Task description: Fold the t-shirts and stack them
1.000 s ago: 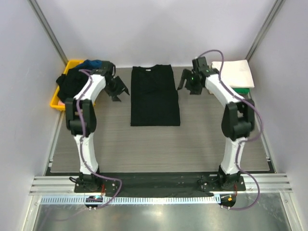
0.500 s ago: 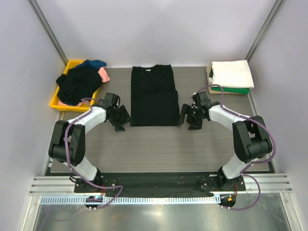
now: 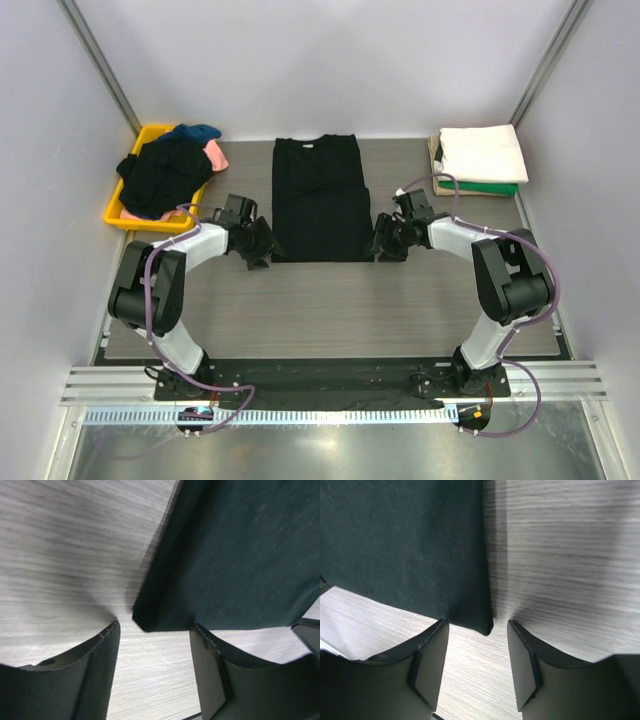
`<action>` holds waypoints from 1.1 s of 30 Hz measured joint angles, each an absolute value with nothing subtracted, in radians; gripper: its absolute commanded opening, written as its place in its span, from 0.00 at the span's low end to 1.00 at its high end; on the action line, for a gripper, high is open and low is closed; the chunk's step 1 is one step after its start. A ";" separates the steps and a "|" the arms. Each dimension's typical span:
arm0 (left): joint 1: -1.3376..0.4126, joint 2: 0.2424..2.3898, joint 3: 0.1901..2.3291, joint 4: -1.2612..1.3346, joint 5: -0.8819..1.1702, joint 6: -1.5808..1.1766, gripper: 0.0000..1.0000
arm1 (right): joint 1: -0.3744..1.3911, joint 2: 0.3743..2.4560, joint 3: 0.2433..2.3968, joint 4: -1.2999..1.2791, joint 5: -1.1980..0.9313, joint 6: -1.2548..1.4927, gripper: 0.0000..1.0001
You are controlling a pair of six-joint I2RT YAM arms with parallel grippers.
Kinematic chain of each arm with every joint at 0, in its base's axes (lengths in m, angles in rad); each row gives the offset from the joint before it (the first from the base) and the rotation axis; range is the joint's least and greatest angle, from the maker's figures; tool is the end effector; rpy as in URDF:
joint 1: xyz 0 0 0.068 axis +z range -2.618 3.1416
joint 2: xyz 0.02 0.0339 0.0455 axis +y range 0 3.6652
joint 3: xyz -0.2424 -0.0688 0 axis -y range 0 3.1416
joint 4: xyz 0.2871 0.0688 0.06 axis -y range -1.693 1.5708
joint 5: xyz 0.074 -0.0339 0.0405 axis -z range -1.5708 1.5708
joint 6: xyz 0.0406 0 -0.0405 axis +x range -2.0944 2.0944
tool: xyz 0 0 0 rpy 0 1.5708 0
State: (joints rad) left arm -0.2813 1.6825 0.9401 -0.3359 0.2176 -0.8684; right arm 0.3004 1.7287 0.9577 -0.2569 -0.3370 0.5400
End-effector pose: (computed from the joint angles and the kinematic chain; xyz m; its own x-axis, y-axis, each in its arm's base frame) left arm 0.3366 -0.1064 0.1044 -0.8286 -0.5363 -0.1603 -0.4077 0.7744 -0.4838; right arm 0.3436 0.1205 0.0997 -0.9290 0.2202 -0.2975 0.0410 0.8601 0.5084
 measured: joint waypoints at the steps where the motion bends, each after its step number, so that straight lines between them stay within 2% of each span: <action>1: -0.281 1.687 0.941 -0.327 0.217 -0.874 0.56 | 0.300 1.733 0.958 -0.250 -0.340 0.543 0.54; 4: -0.282 1.703 0.947 -0.306 0.212 -0.888 0.46 | 0.301 1.740 0.957 -0.237 -0.345 0.546 0.48; 6: -0.287 1.711 0.953 -0.296 0.201 -0.894 0.33 | 0.301 1.744 0.954 -0.227 -0.351 0.549 0.43; 10: -0.300 1.731 0.964 -0.287 0.174 -0.908 0.19 | 0.301 1.752 0.945 -0.203 -0.363 0.556 0.36; 12: -0.308 1.734 0.970 -0.287 0.163 -0.914 0.08 | 0.301 1.755 0.937 -0.186 -0.370 0.561 0.28; 13: -0.311 1.734 0.973 -0.287 0.158 -0.914 0.00 | 0.302 1.755 0.933 -0.179 -0.373 0.565 0.21; 17: -0.323 1.734 0.981 -0.284 0.150 -0.916 0.00 | 0.302 1.757 0.906 -0.144 -0.383 0.580 0.01; 24: -0.368 1.649 0.948 -0.305 0.138 -0.913 0.00 | 0.303 1.668 0.819 -0.133 -0.382 0.588 0.01; 28: -0.463 1.469 0.891 -0.372 0.101 -0.916 0.00 | 0.306 1.474 0.739 -0.233 -0.365 0.587 0.01; 33: -0.662 1.167 0.817 -0.496 0.014 -0.968 0.00 | 0.310 1.154 0.653 -0.365 -0.370 0.613 0.01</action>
State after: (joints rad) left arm -0.6617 1.1667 0.8169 -0.4961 0.0139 -0.9680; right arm 0.3096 1.1538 0.6533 -0.3653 -0.3702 0.6132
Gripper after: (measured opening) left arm 0.011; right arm 0.041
